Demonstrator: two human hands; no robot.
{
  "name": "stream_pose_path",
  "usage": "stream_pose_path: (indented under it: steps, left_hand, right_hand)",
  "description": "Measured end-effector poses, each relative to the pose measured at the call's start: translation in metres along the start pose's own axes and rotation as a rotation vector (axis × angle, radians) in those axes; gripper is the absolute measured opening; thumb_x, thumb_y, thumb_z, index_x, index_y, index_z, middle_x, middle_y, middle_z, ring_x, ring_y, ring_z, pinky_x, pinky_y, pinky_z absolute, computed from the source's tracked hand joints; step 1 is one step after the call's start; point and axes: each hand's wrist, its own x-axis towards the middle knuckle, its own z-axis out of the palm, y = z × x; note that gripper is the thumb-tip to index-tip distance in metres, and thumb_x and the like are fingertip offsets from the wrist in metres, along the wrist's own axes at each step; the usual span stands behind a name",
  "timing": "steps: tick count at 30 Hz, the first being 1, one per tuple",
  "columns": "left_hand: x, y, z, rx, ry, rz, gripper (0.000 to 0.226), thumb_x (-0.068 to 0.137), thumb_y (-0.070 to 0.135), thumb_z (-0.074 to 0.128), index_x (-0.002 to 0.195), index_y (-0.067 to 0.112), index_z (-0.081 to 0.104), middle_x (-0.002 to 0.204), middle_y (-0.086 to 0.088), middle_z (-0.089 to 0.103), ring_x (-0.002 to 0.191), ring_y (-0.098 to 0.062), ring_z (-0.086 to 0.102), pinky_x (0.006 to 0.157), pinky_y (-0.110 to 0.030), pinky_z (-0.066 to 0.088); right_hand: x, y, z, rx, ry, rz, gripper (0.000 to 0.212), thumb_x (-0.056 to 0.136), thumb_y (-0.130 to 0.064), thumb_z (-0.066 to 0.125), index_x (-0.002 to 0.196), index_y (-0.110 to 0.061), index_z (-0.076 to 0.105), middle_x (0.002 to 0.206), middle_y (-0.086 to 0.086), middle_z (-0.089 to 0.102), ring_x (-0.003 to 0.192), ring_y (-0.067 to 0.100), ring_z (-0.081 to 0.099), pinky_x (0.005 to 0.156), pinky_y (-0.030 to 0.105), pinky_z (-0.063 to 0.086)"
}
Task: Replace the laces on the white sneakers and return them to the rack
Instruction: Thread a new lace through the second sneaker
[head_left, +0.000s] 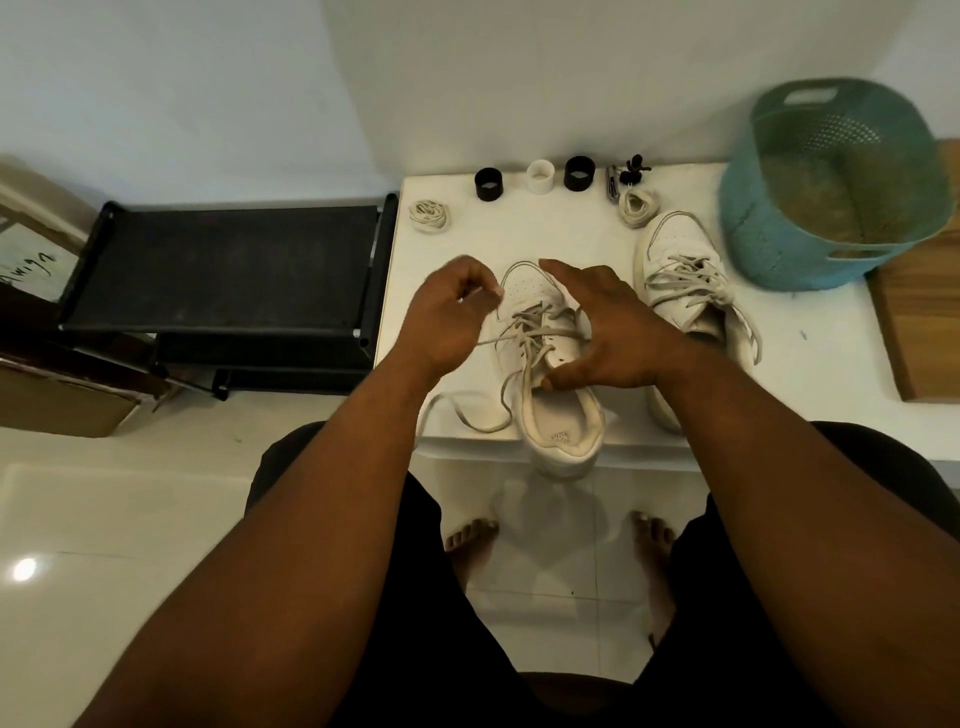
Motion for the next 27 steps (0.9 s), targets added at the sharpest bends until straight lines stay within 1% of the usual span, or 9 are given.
stream_pose_path:
  steps: [2,5,9,11,14,17,20,25,27]
  left_hand:
    - [0.001,-0.004,0.001,0.402,-0.179,-0.038,0.006,0.091,0.022,0.071,0.086,0.021,0.068,0.095,0.007,0.069,0.091,-0.009,0.063,0.078,-0.026,0.047]
    - [0.001,-0.004,0.002,0.679,-0.324,-0.094,0.027,0.095,0.036,0.068,0.081,0.012,0.07,0.083,0.001,0.07,0.083,-0.014,0.062,0.077,-0.035,0.05]
    - [-0.006,0.007,-0.001,-0.033,-0.13,-0.035,0.029,0.101,0.024,0.062,0.073,0.018,0.066,0.064,0.014,0.062,0.062,0.001,0.052,0.062,-0.021,0.038]
    - [-0.007,0.008,0.001,-0.391,-0.048,-0.035,0.029,0.104,0.02,0.055,0.076,0.019,0.064,0.083,0.005,0.07,0.082,-0.012,0.061,0.066,-0.027,0.043]
    - [-0.008,0.014,-0.001,-0.91,-0.067,-0.068,0.028,0.107,0.024,0.043,0.084,0.016,0.056,0.107,-0.008,0.074,0.115,-0.035,0.066,0.095,-0.049,0.052]
    - [-0.005,0.019,-0.007,-1.137,-0.087,-0.08,0.028,0.107,0.028,0.041,0.087,0.017,0.056,0.084,-0.005,0.067,0.078,-0.024,0.065,0.079,-0.042,0.055]
    - [-0.003,0.018,-0.002,-0.748,0.039,-0.062,0.028,0.108,0.029,0.046,0.088,0.018,0.062,0.078,-0.002,0.063,0.063,-0.014,0.05,0.06,-0.028,0.042]
    - [0.003,-0.004,0.011,0.086,0.057,-0.011,0.023,0.102,0.03,0.059,0.088,0.018,0.073,0.083,0.0,0.071,0.073,-0.01,0.06,0.076,-0.03,0.048]
    - [0.002,-0.006,0.011,0.336,0.01,-0.025,0.019,0.097,0.034,0.065,0.091,0.018,0.075,0.083,0.006,0.071,0.079,-0.012,0.063,0.072,-0.026,0.047]
  right_hand:
    - [0.0,-0.001,0.002,-0.024,-0.004,0.027,0.137,0.048,-0.064,0.087,0.156,-0.048,0.005,0.148,0.006,0.031,0.137,0.031,0.032,0.114,0.046,0.033]
    - [0.001,0.001,0.006,-0.02,-0.012,0.056,0.142,0.041,-0.074,0.079,0.157,-0.047,0.002,0.148,0.005,0.034,0.137,0.027,0.034,0.113,0.045,0.036]
    - [0.001,0.003,0.008,0.038,-0.035,0.082,0.141,0.05,-0.059,0.092,0.159,-0.044,0.002,0.149,0.007,0.035,0.137,0.023,0.038,0.111,0.038,0.039]
    - [0.001,0.004,0.009,0.016,-0.026,0.082,0.14,0.051,-0.061,0.09,0.158,-0.045,0.002,0.15,0.007,0.035,0.138,0.025,0.037,0.112,0.041,0.038]
    - [0.002,0.005,0.011,-0.05,-0.004,0.068,0.139,0.047,-0.073,0.079,0.158,-0.046,-0.001,0.15,0.005,0.034,0.139,0.028,0.033,0.114,0.046,0.034]
    - [0.0,0.0,0.012,0.058,0.023,0.044,0.132,0.055,-0.062,0.081,0.16,-0.042,0.004,0.153,0.004,0.032,0.141,0.021,0.03,0.115,0.036,0.031]
    - [-0.003,-0.006,0.013,0.189,0.038,0.014,0.109,0.072,-0.037,0.072,0.161,-0.037,0.01,0.153,0.007,0.033,0.142,0.017,0.029,0.116,0.034,0.032]
    - [-0.003,-0.008,0.015,0.237,0.068,0.086,0.095,0.077,-0.04,0.049,0.161,-0.04,0.006,0.162,0.006,0.028,0.145,0.018,0.028,0.108,0.026,0.025]
    - [-0.004,-0.009,0.017,0.249,0.093,0.101,0.091,0.08,-0.039,0.047,0.161,-0.04,0.005,0.163,0.005,0.026,0.146,0.018,0.028,0.106,0.025,0.022]
